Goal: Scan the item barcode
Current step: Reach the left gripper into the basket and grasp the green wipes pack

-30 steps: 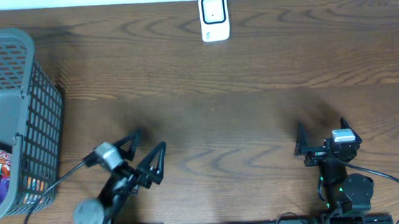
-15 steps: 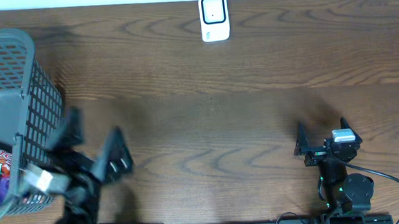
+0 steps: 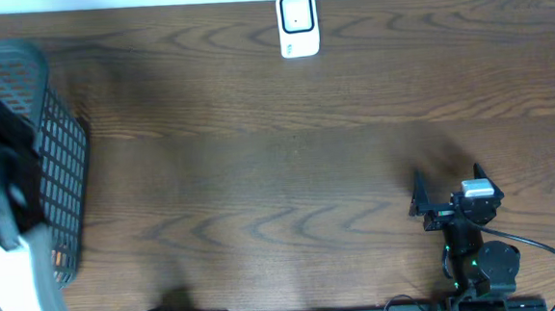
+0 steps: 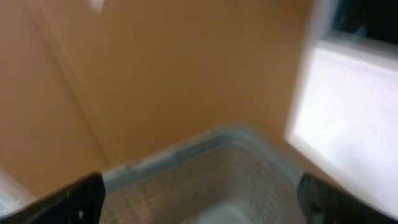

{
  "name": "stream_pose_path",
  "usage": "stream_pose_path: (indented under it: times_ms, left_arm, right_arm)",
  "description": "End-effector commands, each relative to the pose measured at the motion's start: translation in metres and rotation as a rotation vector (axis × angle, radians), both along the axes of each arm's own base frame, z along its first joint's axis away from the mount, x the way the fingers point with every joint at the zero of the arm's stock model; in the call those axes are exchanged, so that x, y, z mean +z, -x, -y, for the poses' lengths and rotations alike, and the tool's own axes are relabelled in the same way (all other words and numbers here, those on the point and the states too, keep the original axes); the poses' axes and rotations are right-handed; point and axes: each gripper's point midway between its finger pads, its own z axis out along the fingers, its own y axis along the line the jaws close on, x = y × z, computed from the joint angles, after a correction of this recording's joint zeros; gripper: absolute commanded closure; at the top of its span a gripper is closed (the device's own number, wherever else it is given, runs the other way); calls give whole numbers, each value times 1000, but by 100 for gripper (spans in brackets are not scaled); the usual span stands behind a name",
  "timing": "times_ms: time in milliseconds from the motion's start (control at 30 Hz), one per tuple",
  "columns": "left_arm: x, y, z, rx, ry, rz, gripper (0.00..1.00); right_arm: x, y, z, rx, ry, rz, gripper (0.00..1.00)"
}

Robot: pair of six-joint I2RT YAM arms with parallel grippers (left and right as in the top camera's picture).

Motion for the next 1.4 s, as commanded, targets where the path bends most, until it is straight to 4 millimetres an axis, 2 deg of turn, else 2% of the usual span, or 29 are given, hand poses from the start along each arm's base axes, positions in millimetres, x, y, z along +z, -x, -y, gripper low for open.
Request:
stream_pose_path:
  times_ms: [0, 67, 133, 200, 333, 400, 500, 567, 633, 733, 833, 1067, 1200, 1367]
  left_arm:
    - [-14, 8, -19, 40, 142, 57, 2]
    - [-41, -8, -14, -77, 260, 32, 2]
    - [-61, -8, -13, -103, 329, -16, 2]
    - [-64, 1, -26, -33, 312, -31, 2]
    - [-69, 28, -56, 155, 338, 46, 2]
    - [-85, 46, -72, 253, 389, 46, 2]
    - [-122, 71, -89, 377, 483, -61, 2]
    - [-141, 77, -98, 421, 526, -119, 2]
    - [-157, 74, -107, 435, 566, -149, 2]
    - [-189, 65, -98, 389, 702, -208, 2]
    - [-218, 59, -101, 362, 753, -329, 2]
    - [-290, 66, -94, 378, 911, -599, 2]
    - [-317, 77, -88, 398, 965, -671, 2]
    - [-339, 93, -89, 436, 1001, -683, 2]
  right_arm:
    - [0, 0, 2, -7, 9, 1, 1]
    - [0, 0, 2, -7, 9, 1, 1]
    - [0, 0, 2, -7, 9, 1, 1]
    - [0, 0, 2, -7, 9, 1, 1]
    - [0, 0, 2, -7, 9, 1, 1]
    - [0, 0, 2, -7, 9, 1, 1]
    - [0, 0, 2, -7, 9, 1, 1]
    - [0, 0, 2, -7, 9, 1, 1]
    - [0, 0, 2, -7, 9, 1, 1]
    - [0, 0, 2, -7, 9, 2, 1]
    - [0, 0, 2, -7, 9, 1, 1]
    - [0, 0, 2, -7, 9, 1, 1]
    - [0, 0, 2, -7, 9, 1, 1]
    - [0, 0, 2, -7, 9, 1, 1]
